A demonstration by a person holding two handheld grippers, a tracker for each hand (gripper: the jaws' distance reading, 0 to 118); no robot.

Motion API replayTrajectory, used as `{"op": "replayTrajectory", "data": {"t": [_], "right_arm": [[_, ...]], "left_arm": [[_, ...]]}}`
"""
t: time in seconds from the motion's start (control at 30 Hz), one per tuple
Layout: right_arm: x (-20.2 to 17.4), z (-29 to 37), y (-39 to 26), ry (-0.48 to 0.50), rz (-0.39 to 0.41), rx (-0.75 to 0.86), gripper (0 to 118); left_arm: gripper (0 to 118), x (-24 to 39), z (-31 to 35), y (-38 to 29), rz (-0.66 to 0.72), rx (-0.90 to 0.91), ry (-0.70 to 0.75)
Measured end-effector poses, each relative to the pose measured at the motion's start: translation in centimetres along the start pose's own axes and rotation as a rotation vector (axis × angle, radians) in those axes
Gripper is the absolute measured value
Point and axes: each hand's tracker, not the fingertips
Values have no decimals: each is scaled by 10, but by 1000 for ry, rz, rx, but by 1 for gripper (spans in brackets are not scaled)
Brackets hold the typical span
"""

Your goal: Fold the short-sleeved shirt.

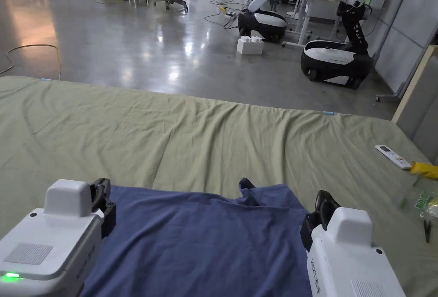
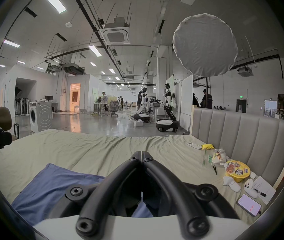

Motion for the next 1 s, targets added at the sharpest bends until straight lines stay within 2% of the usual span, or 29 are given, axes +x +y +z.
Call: {"op": "replayTrajectory", "data": {"t": [0.27,0.57,0.7,0.73,0.77,0.8,1.0], "right_arm": [[-4,-1,-9,42,42,-37,1],[-17,-4,-36,82,47,-132,0],[-21,-4,-43,104,50,-158,0],[-22,-4,-45,107,50,-165,1],[-22,-5,-46,110,49,-172,0],[-23,-5,-47,113,47,-180,1],[-19,-2,-52,110,45,-204,0]], "left_arm": [[2,-60,33,-11,-45,-257,-21],[2,-112,98,-70,53,-615,-20],[17,-115,110,-91,97,-684,-9],[42,-115,110,-96,99,-705,-4],[58,-114,108,-99,102,-742,-1],[65,-113,106,-103,106,-755,6],[65,-107,85,-123,91,-776,76]]}}
